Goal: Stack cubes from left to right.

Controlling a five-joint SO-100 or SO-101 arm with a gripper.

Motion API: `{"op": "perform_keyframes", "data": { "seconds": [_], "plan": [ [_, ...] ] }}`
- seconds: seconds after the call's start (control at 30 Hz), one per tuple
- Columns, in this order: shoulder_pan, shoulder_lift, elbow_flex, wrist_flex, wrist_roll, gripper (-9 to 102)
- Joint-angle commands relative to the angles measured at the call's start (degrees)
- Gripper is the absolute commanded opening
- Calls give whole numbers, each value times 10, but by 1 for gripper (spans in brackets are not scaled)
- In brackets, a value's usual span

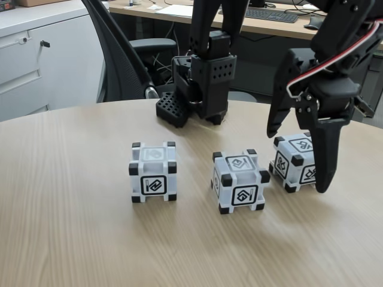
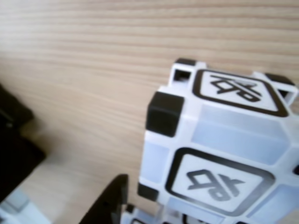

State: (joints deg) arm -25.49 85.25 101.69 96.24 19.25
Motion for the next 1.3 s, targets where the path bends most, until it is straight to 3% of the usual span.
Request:
{"op": "perform_keyframes", "data": {
  "seconds": [0.0, 0.67, 0.9, 1.03, 1.27],
  "plan": [
    [-1, 2, -22, -4, 7, 45],
    [2, -49, -23, -66, 25, 42],
    [5, -49, -23, -67, 27, 26],
    [7, -49, -23, -67, 29, 8],
    [7, -40, -23, -67, 30, 0]
  ]
}}
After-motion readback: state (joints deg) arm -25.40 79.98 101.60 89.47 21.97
